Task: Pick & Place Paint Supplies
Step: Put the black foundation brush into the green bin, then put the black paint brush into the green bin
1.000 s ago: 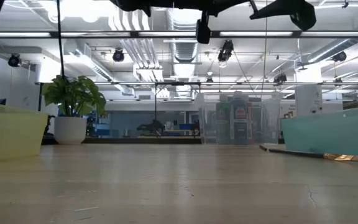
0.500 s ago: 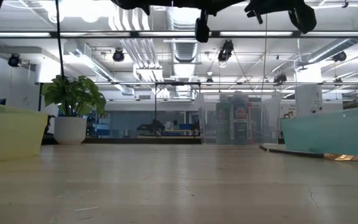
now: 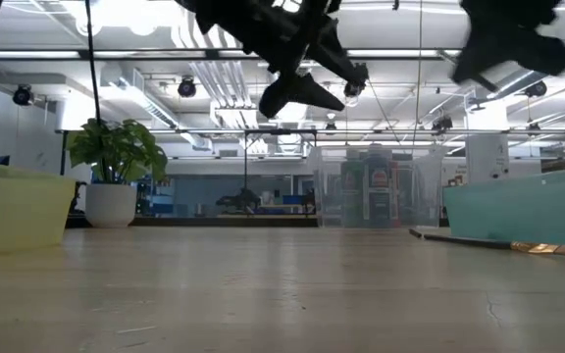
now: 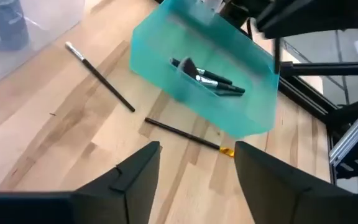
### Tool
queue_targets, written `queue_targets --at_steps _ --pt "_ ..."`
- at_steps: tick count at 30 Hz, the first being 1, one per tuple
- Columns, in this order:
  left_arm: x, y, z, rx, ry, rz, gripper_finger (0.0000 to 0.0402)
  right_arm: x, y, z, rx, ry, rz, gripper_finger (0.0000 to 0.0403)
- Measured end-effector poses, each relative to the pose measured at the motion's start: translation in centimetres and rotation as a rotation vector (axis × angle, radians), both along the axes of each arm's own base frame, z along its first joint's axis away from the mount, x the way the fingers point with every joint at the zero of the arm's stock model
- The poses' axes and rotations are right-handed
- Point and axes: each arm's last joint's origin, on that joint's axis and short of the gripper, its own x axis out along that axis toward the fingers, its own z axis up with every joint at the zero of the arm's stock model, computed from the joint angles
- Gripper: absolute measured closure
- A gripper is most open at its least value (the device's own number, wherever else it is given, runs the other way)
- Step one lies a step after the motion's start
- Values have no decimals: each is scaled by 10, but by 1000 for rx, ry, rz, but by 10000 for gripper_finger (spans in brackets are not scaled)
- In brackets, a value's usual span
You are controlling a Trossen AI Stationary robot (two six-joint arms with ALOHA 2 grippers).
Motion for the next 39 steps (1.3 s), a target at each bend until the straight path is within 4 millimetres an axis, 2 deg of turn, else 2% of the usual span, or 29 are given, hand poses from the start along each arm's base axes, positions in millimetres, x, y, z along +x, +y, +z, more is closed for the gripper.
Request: queue_targets --at_steps 4,13,16,21,25,31,35,39 --pt "-2 -1 2 16 3 0 169 -15 3 -15 129 157 -3 381" --pt "-1 0 2 28 -5 42 166 -38 9 -71 285 301 -58 380" --pt "-1 -1 2 26 -7 42 166 -43 10 -80 310 332 -72 359" --pt "-1 -1 2 27 -7 40 166 -48 9 -87 318 368 -98 302" --pt "0 -5 2 109 -4 -37 166 -48 9 -88 317 369 -98 256" --pt "0 -32 1 448 -4 -343 191 -43 12 -78 304 353 -20 204" --pt "-1 -31 0 444 18 -294 212 -37 22 -59 331 278 53 189" --pt "-4 -29 -4 422 75 -223 228 -22 47 -37 425 14 110 187"
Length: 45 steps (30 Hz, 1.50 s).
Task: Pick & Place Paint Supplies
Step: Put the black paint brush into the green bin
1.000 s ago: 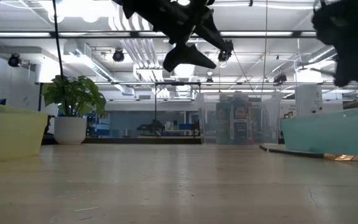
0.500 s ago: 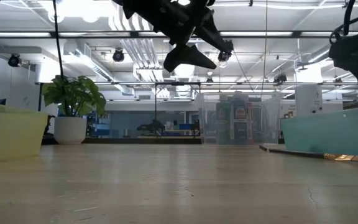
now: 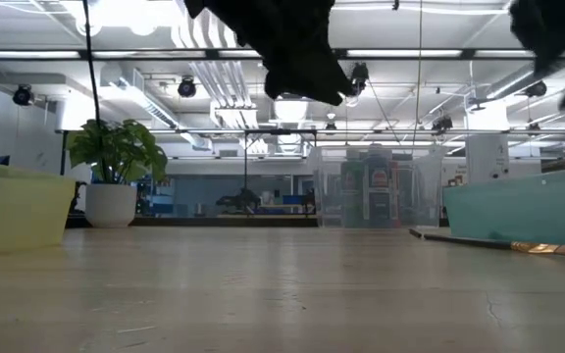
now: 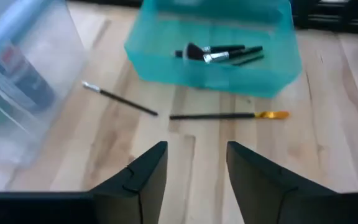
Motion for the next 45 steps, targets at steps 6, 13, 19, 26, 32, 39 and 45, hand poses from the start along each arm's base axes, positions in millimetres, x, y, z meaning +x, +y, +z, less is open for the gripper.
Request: queue_targets --at_steps 6,13,19,26,32,39,45 --pt "-6 1 -6 -6 86 55 233 26 46 -3 165 -104 -48 186" --pt "-18 0 -17 2 253 52 233 64 84 -8 103 98 -180 186" --pt "-35 0 -18 23 402 34 233 106 92 -13 -55 333 -278 186" --pt "-66 2 2 33 345 28 233 142 91 -48 -110 506 -335 186" --pt "-105 8 18 -5 241 107 233 152 92 -74 -160 646 -359 186" --pt "-149 9 17 -103 174 217 233 162 91 -86 -240 703 -411 186" --pt "-171 10 20 -182 109 292 233 176 96 -104 -288 709 -438 186"
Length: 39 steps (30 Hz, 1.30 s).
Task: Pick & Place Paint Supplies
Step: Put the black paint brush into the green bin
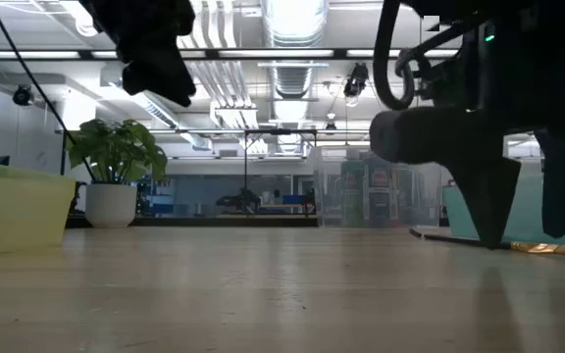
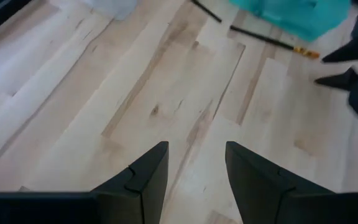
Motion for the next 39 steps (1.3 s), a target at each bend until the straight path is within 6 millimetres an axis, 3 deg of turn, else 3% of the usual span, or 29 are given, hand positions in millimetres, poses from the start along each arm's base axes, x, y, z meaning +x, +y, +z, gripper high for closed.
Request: queue_targets --at_steps 4,9,16,22,29,36,39 --pt "-6 0 6 -11 -37 12 233 4 5 -1 -65 51 5 186" --pt "-8 0 8 -17 -43 18 233 7 19 13 -151 93 44 186" --pt "-7 -1 7 -77 -53 61 233 3 51 -1 -152 73 114 186" --pt "-6 -2 7 -133 -69 116 233 -19 76 -23 -223 96 205 186" --pt "-6 -10 8 -233 -96 177 233 -58 106 -34 -317 70 368 186" --pt "-5 -26 10 -326 -123 167 233 -102 120 -48 -395 82 500 186" --pt "-5 -34 11 -348 -134 146 233 -110 122 -53 -419 72 540 186"
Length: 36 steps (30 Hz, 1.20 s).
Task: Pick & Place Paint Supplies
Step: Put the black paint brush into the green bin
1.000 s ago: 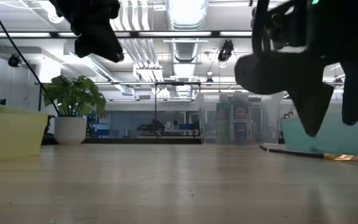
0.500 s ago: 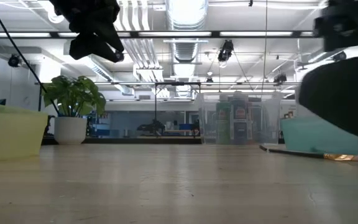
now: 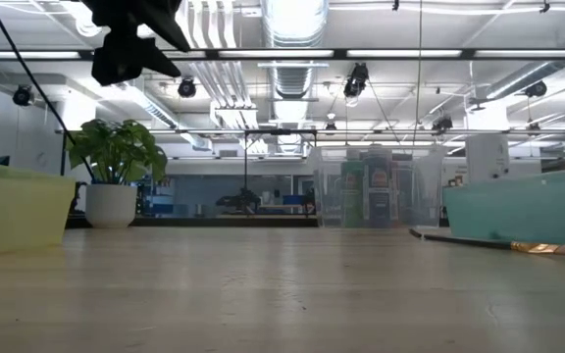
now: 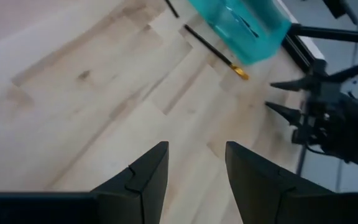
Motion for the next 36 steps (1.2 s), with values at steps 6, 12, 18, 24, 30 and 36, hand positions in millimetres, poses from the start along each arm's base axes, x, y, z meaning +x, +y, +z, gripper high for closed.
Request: queue_targets --at_steps 6,12,18,24,30,36 --pt "0 -13 2 -7 -31 -56 233 2 -2 -7 25 -1 24 186" --pt "1 -21 5 -7 -68 -90 233 14 -10 -8 32 -5 -12 186" --pt "2 -24 8 20 -105 -134 233 41 -25 -7 75 -67 -118 186" --pt "2 -25 9 30 -110 -184 233 63 -38 -8 138 -109 -204 186" --pt "2 -27 9 29 -108 -236 233 64 -43 -12 138 -116 -211 186" --pt "0 -28 11 -4 -112 -284 233 60 -48 -19 89 -142 -176 187"
